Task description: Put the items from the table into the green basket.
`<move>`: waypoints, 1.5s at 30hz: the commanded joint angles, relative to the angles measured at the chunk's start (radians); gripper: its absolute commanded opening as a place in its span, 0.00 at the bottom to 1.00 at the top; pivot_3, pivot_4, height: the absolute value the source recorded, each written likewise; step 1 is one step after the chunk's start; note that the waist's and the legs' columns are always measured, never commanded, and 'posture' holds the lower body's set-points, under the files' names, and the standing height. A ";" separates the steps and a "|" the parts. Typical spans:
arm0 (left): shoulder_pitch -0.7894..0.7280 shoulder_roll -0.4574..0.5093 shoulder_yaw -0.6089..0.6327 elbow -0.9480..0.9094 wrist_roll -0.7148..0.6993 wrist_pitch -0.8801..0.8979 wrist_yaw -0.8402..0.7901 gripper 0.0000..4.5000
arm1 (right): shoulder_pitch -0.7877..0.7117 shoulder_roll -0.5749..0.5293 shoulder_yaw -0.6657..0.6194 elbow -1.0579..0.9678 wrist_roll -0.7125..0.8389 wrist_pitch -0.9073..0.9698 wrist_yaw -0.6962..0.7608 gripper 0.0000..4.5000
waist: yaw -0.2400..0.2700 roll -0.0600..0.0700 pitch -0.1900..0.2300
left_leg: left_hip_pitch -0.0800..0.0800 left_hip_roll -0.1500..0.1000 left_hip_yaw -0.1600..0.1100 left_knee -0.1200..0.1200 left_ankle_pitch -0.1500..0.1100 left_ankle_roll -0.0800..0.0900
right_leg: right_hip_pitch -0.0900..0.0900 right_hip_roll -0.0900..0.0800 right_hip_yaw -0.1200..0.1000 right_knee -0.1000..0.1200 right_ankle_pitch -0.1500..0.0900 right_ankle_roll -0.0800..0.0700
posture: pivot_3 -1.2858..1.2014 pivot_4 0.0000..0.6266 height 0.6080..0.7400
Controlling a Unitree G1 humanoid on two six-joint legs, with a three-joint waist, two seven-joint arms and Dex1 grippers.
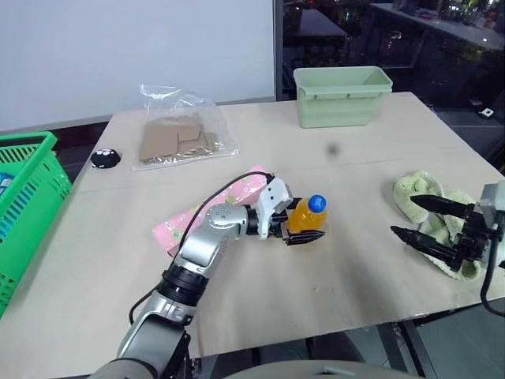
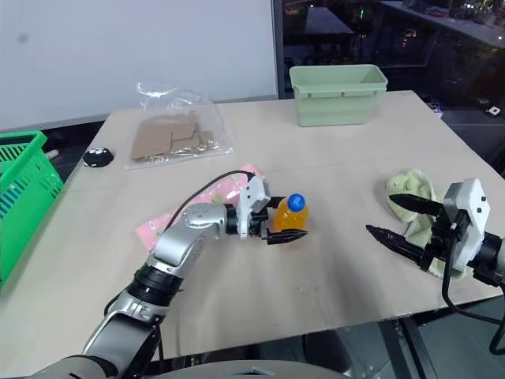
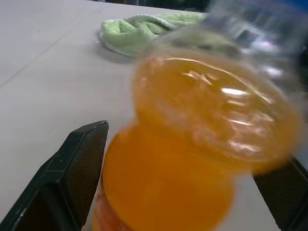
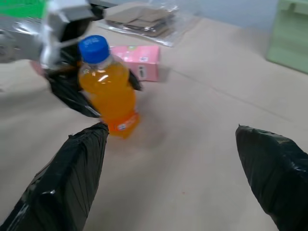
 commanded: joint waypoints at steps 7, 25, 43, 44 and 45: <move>-0.032 -0.022 0.020 0.051 0.037 -0.079 0.036 0.72 | 0.009 -0.014 -0.033 -0.038 0.033 0.010 0.013 1.00 | -0.018 0.001 -0.001 | 0.000 0.000 0.000 0.000 0.000 0.000 | 0.000 0.000 0.000 0.000 -0.001 0.001 | 0.41 0.00 1.00; -0.252 0.151 0.428 0.015 -0.021 0.086 0.350 0.71 | -0.408 0.031 0.240 0.160 -0.031 -0.033 0.025 1.00 | -0.026 0.001 0.000 | 0.001 0.000 -0.006 -0.001 0.000 0.000 | -0.001 0.001 0.001 0.001 0.000 0.002 | 0.47 0.00 1.00; -0.270 0.654 0.785 0.448 0.125 -0.039 0.681 0.71 | -0.851 0.326 0.521 0.349 -0.069 -0.008 0.086 1.00 | 0.179 -0.008 0.001 | -0.004 -0.002 -0.012 -0.004 0.001 -0.003 | -0.008 -0.003 -0.009 0.006 0.002 -0.003 | 0.54 0.00 1.00; -0.276 0.661 0.789 0.475 0.125 -0.054 0.685 0.71 | -0.853 0.330 0.522 0.350 -0.071 -0.013 0.091 1.00 | 0.192 -0.010 0.000 | -0.004 -0.003 -0.011 -0.004 0.001 -0.003 | -0.007 -0.003 -0.010 0.006 0.002 -0.004 | 0.54 0.00 1.00; -0.280 0.670 0.788 0.506 0.129 -0.074 0.688 0.71 | -0.855 0.333 0.525 0.351 -0.077 -0.016 0.092 1.00 | 0.200 -0.012 -0.001 | -0.004 -0.002 -0.011 -0.004 0.002 -0.004 | -0.007 -0.003 -0.011 0.006 0.003 -0.004 | 0.54 0.00 1.00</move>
